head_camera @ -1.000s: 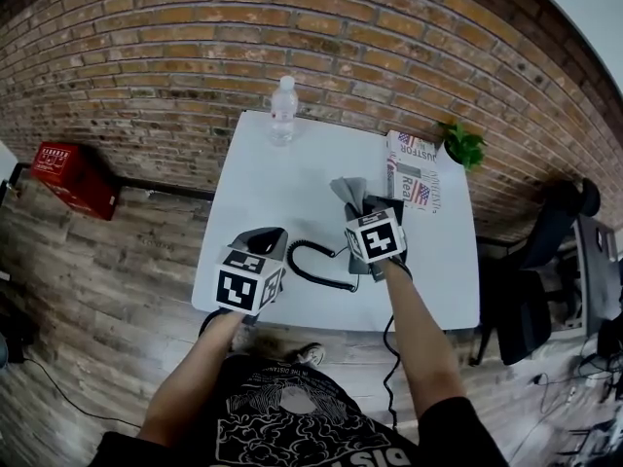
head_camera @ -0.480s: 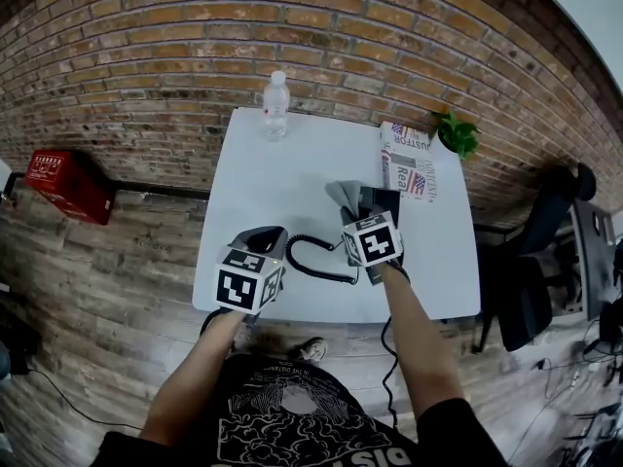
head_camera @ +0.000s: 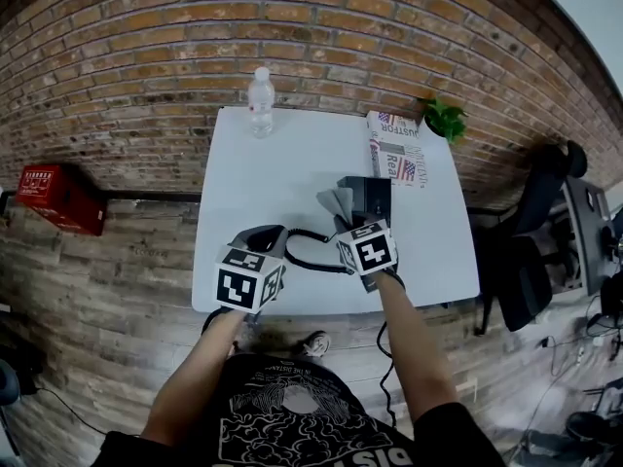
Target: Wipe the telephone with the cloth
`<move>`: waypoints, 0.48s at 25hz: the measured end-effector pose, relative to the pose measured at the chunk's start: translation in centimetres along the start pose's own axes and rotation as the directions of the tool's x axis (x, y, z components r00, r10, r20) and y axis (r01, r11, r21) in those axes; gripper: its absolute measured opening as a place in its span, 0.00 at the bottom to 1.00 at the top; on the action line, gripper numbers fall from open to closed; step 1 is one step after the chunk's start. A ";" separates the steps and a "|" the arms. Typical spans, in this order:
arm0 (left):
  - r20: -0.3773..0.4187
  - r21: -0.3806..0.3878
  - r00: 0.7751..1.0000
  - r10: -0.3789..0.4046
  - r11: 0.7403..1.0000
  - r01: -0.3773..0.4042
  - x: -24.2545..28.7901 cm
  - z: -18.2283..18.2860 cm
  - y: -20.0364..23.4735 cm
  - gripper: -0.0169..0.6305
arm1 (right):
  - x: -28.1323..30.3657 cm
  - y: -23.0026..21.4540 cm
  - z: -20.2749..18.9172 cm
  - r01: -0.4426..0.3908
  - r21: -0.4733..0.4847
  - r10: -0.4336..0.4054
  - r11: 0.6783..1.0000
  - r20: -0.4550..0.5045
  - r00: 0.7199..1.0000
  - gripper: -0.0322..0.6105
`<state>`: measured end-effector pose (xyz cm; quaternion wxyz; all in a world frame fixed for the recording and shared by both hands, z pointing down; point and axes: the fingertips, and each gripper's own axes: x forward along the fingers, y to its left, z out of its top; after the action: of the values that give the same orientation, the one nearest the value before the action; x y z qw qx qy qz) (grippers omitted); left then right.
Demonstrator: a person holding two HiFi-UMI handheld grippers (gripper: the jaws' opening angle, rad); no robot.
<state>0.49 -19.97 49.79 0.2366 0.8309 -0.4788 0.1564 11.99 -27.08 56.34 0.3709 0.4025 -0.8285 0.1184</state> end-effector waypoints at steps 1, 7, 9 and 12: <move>-0.002 0.003 1.000 -0.006 1.000 0.006 0.0 0.0 -0.1 0.04 | -0.1 0.2 -0.3 -0.001 0.006 0.001 1.000 -0.001 1.000 0.07; -0.016 0.020 0.999 -0.041 0.999 0.041 0.4 -0.2 -0.9 0.04 | -0.7 0.9 -1.7 0.000 0.041 0.000 0.999 -0.005 1.000 0.07; -0.020 0.023 0.999 -0.049 0.998 0.050 0.5 -0.3 -1.0 0.04 | -0.8 1.2 -2.2 0.000 0.050 0.000 0.999 -0.009 1.000 0.07; -0.026 0.028 0.998 -0.060 0.998 0.060 0.5 -0.4 -1.0 0.04 | -1.1 1.7 -2.9 0.002 0.064 -0.001 0.998 -0.015 1.000 0.07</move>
<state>1.58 -19.65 50.14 0.2353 0.8461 -0.4482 0.1667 12.67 -23.95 57.77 0.3642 0.4139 -0.8211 0.1474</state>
